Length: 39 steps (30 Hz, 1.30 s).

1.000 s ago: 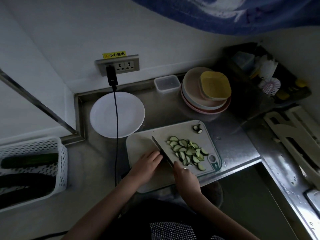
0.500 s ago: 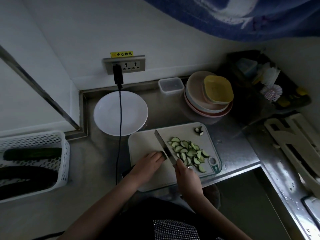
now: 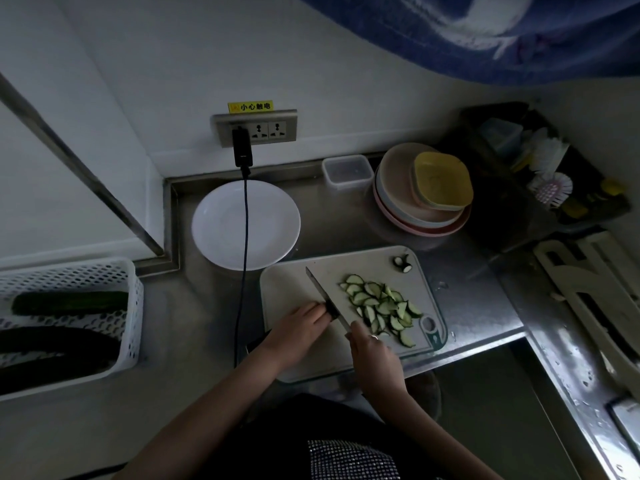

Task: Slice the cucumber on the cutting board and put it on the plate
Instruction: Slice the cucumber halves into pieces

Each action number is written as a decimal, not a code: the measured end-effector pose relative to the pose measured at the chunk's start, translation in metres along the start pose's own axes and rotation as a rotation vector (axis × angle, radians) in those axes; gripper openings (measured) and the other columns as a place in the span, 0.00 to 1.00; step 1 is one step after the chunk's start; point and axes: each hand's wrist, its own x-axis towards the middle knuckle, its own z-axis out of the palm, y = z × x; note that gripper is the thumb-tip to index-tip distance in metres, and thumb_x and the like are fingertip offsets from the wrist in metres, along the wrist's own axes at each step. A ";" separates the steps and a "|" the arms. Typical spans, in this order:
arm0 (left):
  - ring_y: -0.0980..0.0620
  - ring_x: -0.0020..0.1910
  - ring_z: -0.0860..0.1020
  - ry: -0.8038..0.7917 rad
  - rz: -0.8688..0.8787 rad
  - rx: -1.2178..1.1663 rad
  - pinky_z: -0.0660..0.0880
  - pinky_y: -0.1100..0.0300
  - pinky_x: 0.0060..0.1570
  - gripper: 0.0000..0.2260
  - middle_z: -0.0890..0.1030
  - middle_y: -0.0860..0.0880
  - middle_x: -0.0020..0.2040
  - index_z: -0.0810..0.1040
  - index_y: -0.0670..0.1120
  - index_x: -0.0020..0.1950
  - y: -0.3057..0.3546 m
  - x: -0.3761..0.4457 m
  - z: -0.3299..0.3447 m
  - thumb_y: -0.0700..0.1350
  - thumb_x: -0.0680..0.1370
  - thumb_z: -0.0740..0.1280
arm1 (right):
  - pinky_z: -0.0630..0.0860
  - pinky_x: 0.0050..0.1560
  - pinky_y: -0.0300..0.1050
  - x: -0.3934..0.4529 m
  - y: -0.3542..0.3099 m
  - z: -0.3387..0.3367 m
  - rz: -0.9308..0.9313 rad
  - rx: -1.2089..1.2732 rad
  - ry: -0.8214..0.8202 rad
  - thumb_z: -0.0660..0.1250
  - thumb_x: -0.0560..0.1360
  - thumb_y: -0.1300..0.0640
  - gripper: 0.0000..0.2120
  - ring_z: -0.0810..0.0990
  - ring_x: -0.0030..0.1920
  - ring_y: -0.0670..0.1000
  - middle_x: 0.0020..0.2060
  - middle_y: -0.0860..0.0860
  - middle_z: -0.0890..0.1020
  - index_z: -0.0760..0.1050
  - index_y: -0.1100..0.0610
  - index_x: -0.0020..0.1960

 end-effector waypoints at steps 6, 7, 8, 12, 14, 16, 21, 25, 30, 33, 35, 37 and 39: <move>0.49 0.53 0.69 0.055 0.013 0.014 0.79 0.60 0.37 0.19 0.78 0.46 0.51 0.78 0.43 0.53 0.006 0.002 -0.007 0.36 0.62 0.72 | 0.75 0.42 0.51 0.007 0.003 0.005 0.061 -0.052 -0.075 0.53 0.81 0.57 0.05 0.80 0.50 0.61 0.49 0.58 0.80 0.61 0.54 0.57; 0.49 0.53 0.69 0.031 0.002 0.023 0.79 0.60 0.37 0.23 0.80 0.46 0.50 0.80 0.43 0.51 0.007 0.001 -0.008 0.35 0.57 0.77 | 0.75 0.42 0.51 0.007 0.002 0.005 0.066 -0.065 -0.075 0.52 0.81 0.58 0.05 0.81 0.50 0.61 0.49 0.58 0.80 0.61 0.54 0.57; 0.49 0.53 0.69 0.008 -0.012 0.039 0.78 0.60 0.37 0.25 0.81 0.46 0.50 0.81 0.43 0.50 0.008 0.001 -0.010 0.35 0.54 0.79 | 0.75 0.41 0.51 0.006 0.002 0.005 0.067 -0.071 -0.074 0.52 0.81 0.58 0.05 0.81 0.50 0.61 0.49 0.58 0.80 0.61 0.54 0.57; 0.49 0.52 0.71 -0.013 -0.048 0.049 0.78 0.61 0.38 0.26 0.80 0.46 0.51 0.81 0.44 0.51 0.007 0.002 -0.007 0.36 0.54 0.79 | 0.74 0.42 0.49 0.003 0.003 0.001 0.034 -0.177 -0.067 0.53 0.80 0.60 0.11 0.81 0.51 0.59 0.52 0.55 0.80 0.60 0.52 0.62; 0.49 0.52 0.71 0.027 -0.025 0.054 0.79 0.60 0.40 0.19 0.79 0.47 0.52 0.81 0.44 0.52 0.004 0.001 -0.004 0.38 0.62 0.73 | 0.76 0.44 0.49 0.000 0.008 -0.007 -0.013 -0.307 -0.023 0.54 0.80 0.61 0.19 0.81 0.53 0.56 0.55 0.52 0.79 0.57 0.49 0.68; 0.48 0.52 0.71 0.065 0.043 0.078 0.76 0.56 0.47 0.14 0.79 0.45 0.51 0.79 0.43 0.54 0.003 -0.004 -0.006 0.40 0.70 0.62 | 0.77 0.44 0.47 -0.004 0.014 -0.014 -0.014 -0.371 0.059 0.55 0.79 0.61 0.22 0.81 0.53 0.54 0.56 0.51 0.79 0.53 0.50 0.70; 0.46 0.61 0.72 0.185 0.195 0.116 0.67 0.51 0.62 0.19 0.78 0.44 0.61 0.76 0.40 0.64 0.019 -0.004 -0.022 0.47 0.76 0.60 | 0.70 0.19 0.43 -0.012 0.026 -0.020 0.028 -0.372 0.199 0.82 0.55 0.59 0.34 0.81 0.27 0.54 0.33 0.52 0.82 0.67 0.56 0.54; 0.46 0.61 0.72 0.080 0.208 0.105 0.61 0.48 0.68 0.23 0.79 0.43 0.59 0.77 0.38 0.63 0.026 0.012 -0.024 0.52 0.76 0.58 | 0.71 0.19 0.45 -0.017 0.030 -0.015 0.000 -0.402 0.226 0.82 0.51 0.62 0.36 0.80 0.25 0.56 0.30 0.54 0.81 0.67 0.59 0.54; 0.46 0.55 0.74 -0.046 0.115 -0.032 0.74 0.53 0.53 0.25 0.80 0.44 0.53 0.79 0.39 0.57 0.038 0.028 -0.027 0.57 0.76 0.54 | 0.76 0.51 0.49 -0.024 0.039 -0.011 -0.011 -0.438 0.134 0.62 0.77 0.59 0.26 0.79 0.57 0.56 0.61 0.53 0.77 0.57 0.56 0.72; 0.47 0.64 0.71 -0.326 -0.011 -0.097 0.69 0.54 0.61 0.36 0.73 0.45 0.66 0.72 0.41 0.67 0.045 0.047 -0.031 0.64 0.74 0.44 | 0.75 0.54 0.48 -0.028 0.047 -0.012 0.007 -0.405 0.132 0.56 0.79 0.59 0.27 0.76 0.60 0.56 0.63 0.53 0.74 0.42 0.54 0.70; 0.48 0.68 0.67 -0.466 -0.059 -0.074 0.65 0.54 0.65 0.36 0.67 0.47 0.72 0.67 0.42 0.72 0.049 0.061 -0.031 0.66 0.75 0.43 | 0.76 0.53 0.48 -0.031 0.052 -0.012 0.030 -0.394 0.123 0.55 0.80 0.58 0.26 0.77 0.59 0.56 0.63 0.53 0.75 0.40 0.53 0.67; 0.50 0.72 0.61 -0.549 -0.039 0.000 0.56 0.53 0.71 0.32 0.61 0.48 0.75 0.63 0.44 0.74 0.051 0.071 -0.028 0.64 0.79 0.46 | 0.77 0.47 0.48 -0.033 0.057 -0.008 0.033 -0.388 0.169 0.61 0.77 0.57 0.28 0.80 0.55 0.56 0.60 0.54 0.77 0.44 0.53 0.67; 0.54 0.75 0.53 -0.601 0.001 0.059 0.44 0.53 0.73 0.29 0.56 0.49 0.77 0.56 0.45 0.77 0.052 0.076 -0.026 0.60 0.81 0.44 | 0.78 0.32 0.49 -0.035 0.055 -0.007 0.028 -0.370 0.184 0.75 0.64 0.58 0.36 0.84 0.40 0.56 0.47 0.54 0.83 0.57 0.55 0.63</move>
